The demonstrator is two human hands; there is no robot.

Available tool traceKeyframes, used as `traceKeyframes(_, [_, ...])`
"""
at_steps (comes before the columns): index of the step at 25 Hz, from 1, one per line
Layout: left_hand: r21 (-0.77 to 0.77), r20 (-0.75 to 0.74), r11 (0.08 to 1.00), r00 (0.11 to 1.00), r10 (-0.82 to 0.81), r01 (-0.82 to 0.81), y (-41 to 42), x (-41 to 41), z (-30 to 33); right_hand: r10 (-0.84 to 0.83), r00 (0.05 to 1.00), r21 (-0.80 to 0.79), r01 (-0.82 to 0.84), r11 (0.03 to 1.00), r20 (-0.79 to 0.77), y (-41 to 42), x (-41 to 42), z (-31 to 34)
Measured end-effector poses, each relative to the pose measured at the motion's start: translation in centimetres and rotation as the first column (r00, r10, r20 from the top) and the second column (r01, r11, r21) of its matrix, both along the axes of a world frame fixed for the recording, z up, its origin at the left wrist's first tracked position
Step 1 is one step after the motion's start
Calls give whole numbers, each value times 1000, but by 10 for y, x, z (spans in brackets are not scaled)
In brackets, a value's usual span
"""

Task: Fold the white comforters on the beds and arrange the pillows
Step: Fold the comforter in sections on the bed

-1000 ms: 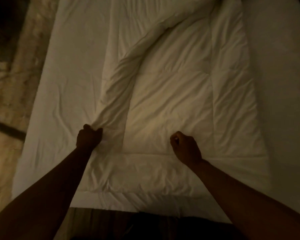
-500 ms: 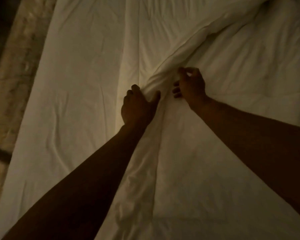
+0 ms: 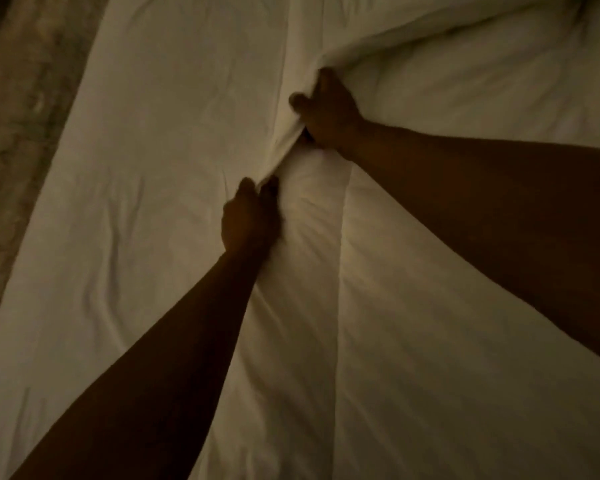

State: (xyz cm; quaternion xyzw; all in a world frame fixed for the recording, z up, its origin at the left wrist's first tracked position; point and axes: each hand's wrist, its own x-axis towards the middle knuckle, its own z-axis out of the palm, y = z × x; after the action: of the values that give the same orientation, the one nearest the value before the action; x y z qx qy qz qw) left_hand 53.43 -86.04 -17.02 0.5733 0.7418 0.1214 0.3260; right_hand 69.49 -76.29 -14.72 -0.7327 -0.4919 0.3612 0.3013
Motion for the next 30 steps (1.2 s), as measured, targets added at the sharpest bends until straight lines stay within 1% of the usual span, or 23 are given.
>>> traceKeyframes(1, [-96,-38,995,999,-19,15,-4,0,-16,122,991,-111,-116,987,48,-7,-4,-17])
traceKeyframes(2, [-160,-56,987,998,-31,21,-6,1,-28,194,977,-161,-178,971,91,-18,-8,-30])
traceKeyframes(3, [-189,-65,982,997,-32,19,-6,1,-35,197,974,-142,-181,973,112,-33,-9,-38])
traceKeyframes(4, [-183,-72,983,997,-28,14,-5,2,-37,168,981,-92,-159,983,99,-49,-11,-42])
traceKeyframes(5, [-153,-83,988,996,-29,16,-4,2,-38,157,982,-9,-156,988,109,-67,-11,-46])
traceKeyframes(6, [-108,-98,994,995,-35,25,-7,0,-36,171,971,73,-186,980,169,-87,-13,-50])
traceKeyframes(7, [-48,-111,998,993,-45,40,-14,-2,-32,198,938,139,-245,960,284,-107,-14,-56])
traceKeyframes(8, [8,-106,998,993,-60,61,-26,-6,-28,224,886,180,-318,931,407,-130,-16,-63])
traceKeyframes(9, [56,-88,993,991,-98,103,-44,-11,-24,233,836,193,-368,910,497,-152,-17,-70])
traceKeyframes(10, [110,-88,977,981,-173,182,-66,-15,-18,235,805,176,-384,906,544,-175,-17,-71])
traceKeyframes(11, [155,-125,943,953,-276,294,-90,-20,-12,244,794,145,-382,913,557,-198,-15,-71])
traceKeyframes(13, [171,-256,835,842,-475,523,-138,-33,-1,276,774,81,-387,918,570,-243,-5,-66])
traceKeyframes(15, [149,-346,719,717,-605,679,-183,-46,12,291,701,11,-392,920,651,-288,13,-55])
traceKeyframes(16, [142,-362,674,672,-646,725,-207,-50,20,285,660,-37,-363,931,695,-311,26,-50])
traceKeyframes(18, [107,-347,631,624,-701,768,-258,-57,30,231,615,-111,-227,967,754,-354,52,-41])
traceKeyframes(20, [0,-371,593,551,-748,805,-310,-61,31,168,601,-162,-65,985,781,-402,82,-30])
traceKeyframes(21, [-69,-402,591,520,-754,804,-334,-65,27,155,599,-195,2,981,786,-428,95,-24])
traceKeyframes(22, [-139,-434,613,509,-743,777,-353,-71,22,149,601,-226,54,973,786,-457,106,-19])
traceKeyframes(24, [-221,-489,700,544,-682,679,-372,-78,11,140,597,-274,139,952,790,-516,122,-12])
traceKeyframes(25, [-237,-507,732,562,-654,638,-375,-78,7,144,593,-299,173,938,793,-543,128,-12])
traceKeyframes(27, [-251,-549,759,558,-622,600,-381,-73,4,148,608,-365,251,897,780,-597,138,-13])
traceKeyframes(30, [-239,-589,795,568,-575,557,-396,-68,3,97,676,-467,390,794,730,-669,154,-18])
